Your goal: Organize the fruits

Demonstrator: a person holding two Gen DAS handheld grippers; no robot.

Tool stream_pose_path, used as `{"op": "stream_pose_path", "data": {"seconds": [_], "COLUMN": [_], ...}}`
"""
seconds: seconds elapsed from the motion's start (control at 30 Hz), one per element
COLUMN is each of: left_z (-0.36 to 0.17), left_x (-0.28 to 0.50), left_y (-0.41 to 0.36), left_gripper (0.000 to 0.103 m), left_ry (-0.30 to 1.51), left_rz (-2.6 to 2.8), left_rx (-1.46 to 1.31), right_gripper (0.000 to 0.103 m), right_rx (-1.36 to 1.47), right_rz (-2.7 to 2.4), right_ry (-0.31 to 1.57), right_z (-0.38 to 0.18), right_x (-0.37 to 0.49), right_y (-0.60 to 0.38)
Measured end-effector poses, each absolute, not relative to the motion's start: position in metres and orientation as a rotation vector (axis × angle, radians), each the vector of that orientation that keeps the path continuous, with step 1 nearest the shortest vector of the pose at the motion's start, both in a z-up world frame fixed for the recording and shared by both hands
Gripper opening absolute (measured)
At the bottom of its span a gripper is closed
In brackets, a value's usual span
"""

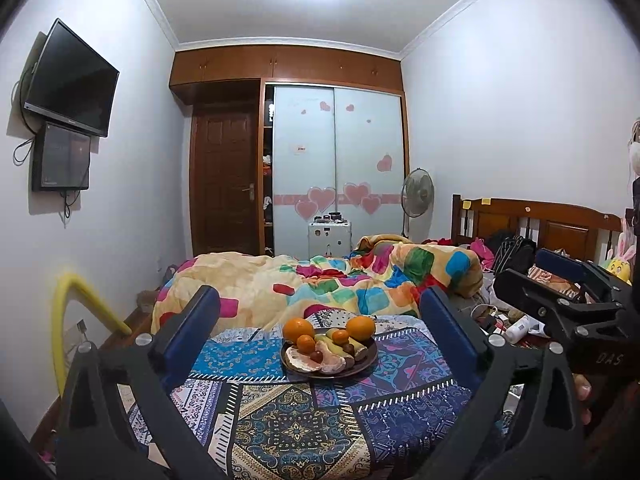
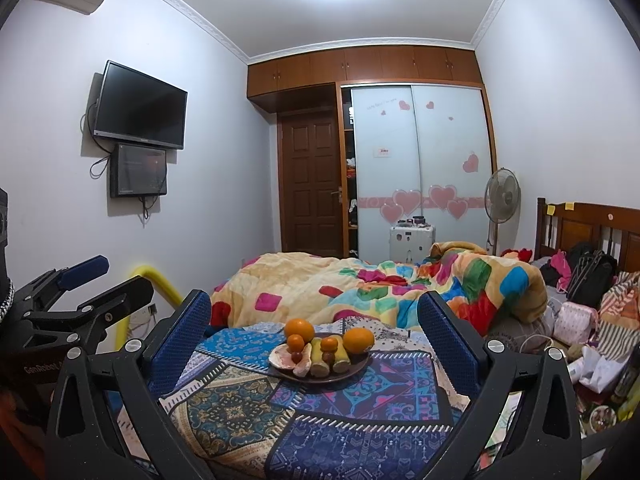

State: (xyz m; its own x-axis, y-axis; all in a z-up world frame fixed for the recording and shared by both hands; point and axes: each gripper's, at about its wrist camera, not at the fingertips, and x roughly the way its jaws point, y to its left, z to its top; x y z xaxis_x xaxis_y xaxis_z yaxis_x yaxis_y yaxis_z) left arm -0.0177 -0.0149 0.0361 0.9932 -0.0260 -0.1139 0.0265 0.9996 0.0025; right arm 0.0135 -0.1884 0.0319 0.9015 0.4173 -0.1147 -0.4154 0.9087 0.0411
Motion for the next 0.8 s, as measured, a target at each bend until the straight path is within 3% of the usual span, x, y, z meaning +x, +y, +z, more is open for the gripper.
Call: {"op": "stream_pose_path", "data": {"seconds": [0.8], "left_z": [0.0334], "left_x": [-0.0131], "left_y": [-0.0136], "left_gripper": [0.103], "left_ry": [0.126], "left_rz": [-0.041], "left_rx": [-0.005], "right_gripper": [0.103], "right_rx": [0.023], "right_rz": [0.434], "right_ry": [0.130], "right_z": [0.0310], "right_x": [0.0127], "right_y": [-0.1890]}}
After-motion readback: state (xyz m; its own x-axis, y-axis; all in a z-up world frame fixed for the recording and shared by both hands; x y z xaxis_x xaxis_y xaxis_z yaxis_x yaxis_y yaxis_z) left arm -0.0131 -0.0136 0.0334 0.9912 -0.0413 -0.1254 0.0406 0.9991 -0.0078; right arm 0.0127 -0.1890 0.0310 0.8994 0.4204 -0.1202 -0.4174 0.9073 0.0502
